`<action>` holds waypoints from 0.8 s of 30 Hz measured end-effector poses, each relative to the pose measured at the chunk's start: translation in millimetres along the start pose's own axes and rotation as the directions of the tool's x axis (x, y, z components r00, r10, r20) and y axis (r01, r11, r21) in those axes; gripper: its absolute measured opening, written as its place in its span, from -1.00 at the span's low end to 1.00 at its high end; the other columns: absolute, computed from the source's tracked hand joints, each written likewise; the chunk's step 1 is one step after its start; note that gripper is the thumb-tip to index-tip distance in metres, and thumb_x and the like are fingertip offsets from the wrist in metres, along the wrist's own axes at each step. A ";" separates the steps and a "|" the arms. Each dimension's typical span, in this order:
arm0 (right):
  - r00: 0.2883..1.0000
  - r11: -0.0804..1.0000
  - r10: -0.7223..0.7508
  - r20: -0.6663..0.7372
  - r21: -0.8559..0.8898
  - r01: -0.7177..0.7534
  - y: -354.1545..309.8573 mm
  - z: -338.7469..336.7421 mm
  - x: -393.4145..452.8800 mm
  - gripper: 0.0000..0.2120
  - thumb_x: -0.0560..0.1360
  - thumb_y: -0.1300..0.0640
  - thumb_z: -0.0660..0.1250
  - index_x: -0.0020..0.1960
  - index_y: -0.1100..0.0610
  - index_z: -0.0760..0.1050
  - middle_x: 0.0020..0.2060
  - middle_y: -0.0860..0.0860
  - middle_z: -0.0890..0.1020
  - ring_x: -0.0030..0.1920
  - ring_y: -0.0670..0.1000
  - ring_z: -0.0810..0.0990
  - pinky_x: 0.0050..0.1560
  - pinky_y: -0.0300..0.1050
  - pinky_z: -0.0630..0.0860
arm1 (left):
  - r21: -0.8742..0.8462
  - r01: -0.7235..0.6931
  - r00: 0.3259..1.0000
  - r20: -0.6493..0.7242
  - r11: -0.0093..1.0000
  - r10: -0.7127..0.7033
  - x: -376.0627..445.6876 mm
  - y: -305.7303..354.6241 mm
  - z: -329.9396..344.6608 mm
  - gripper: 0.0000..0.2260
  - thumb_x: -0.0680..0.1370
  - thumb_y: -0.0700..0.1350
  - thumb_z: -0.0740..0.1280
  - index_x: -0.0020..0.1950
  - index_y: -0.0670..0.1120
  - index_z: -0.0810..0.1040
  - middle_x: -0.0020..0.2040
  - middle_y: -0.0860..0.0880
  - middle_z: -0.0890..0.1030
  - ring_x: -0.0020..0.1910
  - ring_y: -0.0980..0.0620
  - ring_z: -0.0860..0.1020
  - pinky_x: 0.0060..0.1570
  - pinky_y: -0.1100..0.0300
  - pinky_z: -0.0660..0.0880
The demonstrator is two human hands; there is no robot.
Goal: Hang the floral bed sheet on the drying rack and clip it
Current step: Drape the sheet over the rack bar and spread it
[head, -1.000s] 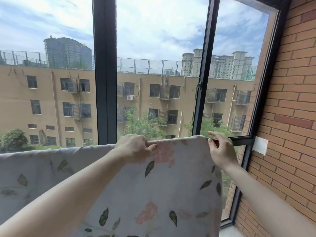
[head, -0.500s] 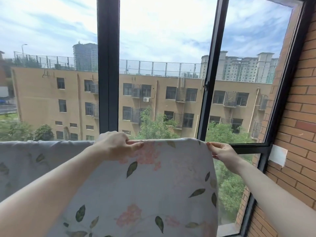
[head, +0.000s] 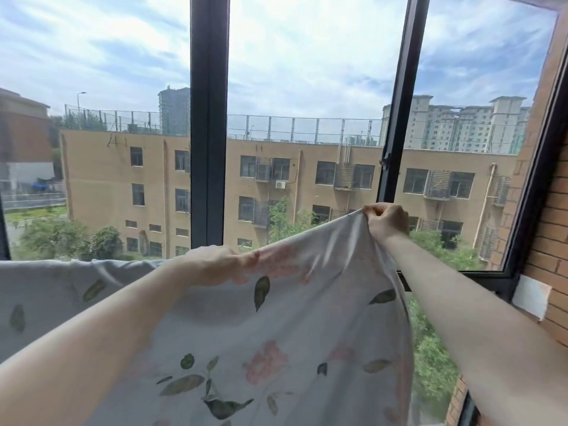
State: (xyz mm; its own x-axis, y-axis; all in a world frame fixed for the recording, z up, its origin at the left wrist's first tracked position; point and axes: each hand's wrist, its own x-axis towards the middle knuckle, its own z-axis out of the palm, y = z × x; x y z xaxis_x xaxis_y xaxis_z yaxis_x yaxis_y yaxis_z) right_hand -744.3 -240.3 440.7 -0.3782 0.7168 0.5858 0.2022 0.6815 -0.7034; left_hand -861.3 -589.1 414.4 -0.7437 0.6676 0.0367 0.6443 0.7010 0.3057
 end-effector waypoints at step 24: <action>0.830 0.808 -0.226 0.510 -0.378 0.452 -49.6 11.6 -127.5 -0.42 0.69 -0.17 0.02 -0.43 0.04 0.38 -0.31 0.03 0.58 -0.18 0.15 0.57 -0.11 0.02 0.39 | 0.065 0.082 0.983 -0.171 0.994 -0.070 8.5 5.1 6.1 -0.66 0.66 0.07 0.14 -0.09 -0.05 0.63 -0.09 -0.02 0.62 -0.09 -0.09 0.57 -0.14 0.12 0.42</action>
State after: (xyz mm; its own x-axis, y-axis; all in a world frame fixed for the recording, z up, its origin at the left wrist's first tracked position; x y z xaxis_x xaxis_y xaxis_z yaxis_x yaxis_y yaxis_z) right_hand -716.6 -367.2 396.3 -0.8206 0.3657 0.4393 0.3336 0.9305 -0.1514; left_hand -863.2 -578.3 410.5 -0.8063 0.5640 0.1779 0.5914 0.7683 0.2448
